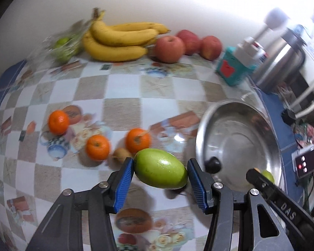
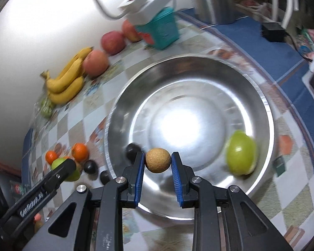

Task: Organize fruits
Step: 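Carry the tan fruit with the right tool while the left tool carries the mango over the bowl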

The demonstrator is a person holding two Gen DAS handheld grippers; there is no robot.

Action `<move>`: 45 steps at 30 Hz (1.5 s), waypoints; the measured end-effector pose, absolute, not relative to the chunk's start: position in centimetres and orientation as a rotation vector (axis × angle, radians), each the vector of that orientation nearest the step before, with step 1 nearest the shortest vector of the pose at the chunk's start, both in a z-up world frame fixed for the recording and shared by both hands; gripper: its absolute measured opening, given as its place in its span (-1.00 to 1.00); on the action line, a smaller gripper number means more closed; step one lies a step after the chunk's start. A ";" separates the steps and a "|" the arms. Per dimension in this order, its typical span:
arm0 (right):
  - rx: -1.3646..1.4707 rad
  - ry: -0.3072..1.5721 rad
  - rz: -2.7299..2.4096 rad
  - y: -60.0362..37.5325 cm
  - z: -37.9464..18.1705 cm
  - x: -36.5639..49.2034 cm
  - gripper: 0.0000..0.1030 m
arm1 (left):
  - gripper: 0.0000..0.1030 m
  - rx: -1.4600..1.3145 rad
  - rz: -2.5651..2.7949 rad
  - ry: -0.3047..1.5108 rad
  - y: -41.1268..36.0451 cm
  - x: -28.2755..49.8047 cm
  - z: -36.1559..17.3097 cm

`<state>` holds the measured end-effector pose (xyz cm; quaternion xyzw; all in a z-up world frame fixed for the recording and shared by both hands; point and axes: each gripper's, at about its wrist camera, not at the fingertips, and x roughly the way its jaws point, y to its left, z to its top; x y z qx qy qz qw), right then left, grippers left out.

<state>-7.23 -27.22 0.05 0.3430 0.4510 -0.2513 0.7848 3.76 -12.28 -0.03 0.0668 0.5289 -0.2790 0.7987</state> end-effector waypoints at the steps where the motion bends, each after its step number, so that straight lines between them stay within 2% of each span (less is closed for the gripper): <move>1: 0.742 0.966 -0.553 -27.5 0.2 -7.5 -0.48 | 0.09 0.155 -0.618 1.129 -12.9 3.3 0.0; 8: 0.750 0.917 -0.609 -29.6 0.6 -8.9 -0.47 | 0.09 0.210 -0.721 1.081 -16.9 1.2 -0.1; 20: 0.743 0.888 -0.644 -31.8 0.2 -8.6 -0.47 | 0.09 0.273 -0.775 0.987 -20.8 1.9 -0.2; 45: 0.763 0.935 -0.667 -33.9 -2.2 -7.4 -0.47 | 0.10 0.412 -0.790 0.986 -24.1 1.4 -3.4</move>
